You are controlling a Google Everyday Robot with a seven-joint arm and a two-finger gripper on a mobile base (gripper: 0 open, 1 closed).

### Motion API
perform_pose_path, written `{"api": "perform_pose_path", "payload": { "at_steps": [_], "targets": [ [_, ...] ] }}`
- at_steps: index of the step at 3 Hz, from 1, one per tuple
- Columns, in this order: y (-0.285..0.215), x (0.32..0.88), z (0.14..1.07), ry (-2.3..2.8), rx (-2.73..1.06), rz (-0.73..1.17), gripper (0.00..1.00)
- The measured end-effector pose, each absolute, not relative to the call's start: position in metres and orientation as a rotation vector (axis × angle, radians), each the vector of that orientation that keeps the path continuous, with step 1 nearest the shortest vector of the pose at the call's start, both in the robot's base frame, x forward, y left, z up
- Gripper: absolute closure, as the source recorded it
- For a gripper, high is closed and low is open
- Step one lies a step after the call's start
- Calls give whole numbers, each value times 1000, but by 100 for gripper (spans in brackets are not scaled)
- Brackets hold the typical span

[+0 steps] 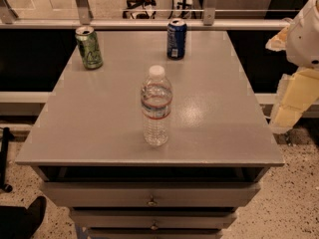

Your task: Move pepsi can near water bottle

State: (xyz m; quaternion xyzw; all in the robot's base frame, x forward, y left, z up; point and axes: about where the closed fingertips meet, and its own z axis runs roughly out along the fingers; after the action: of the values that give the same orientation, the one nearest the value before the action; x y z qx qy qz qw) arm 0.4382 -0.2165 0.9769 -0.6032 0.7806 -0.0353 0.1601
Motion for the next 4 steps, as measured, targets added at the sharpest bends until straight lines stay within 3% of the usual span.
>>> {"api": "perform_pose_path", "payload": {
  "at_steps": [1, 2, 4],
  "targets": [
    [-216, 438, 977, 2230, -1723, -101, 0],
    [-210, 474, 966, 2168, -1647, -40, 0],
    [-189, 590, 949, 1967, -1457, 102, 0]
  ]
}}
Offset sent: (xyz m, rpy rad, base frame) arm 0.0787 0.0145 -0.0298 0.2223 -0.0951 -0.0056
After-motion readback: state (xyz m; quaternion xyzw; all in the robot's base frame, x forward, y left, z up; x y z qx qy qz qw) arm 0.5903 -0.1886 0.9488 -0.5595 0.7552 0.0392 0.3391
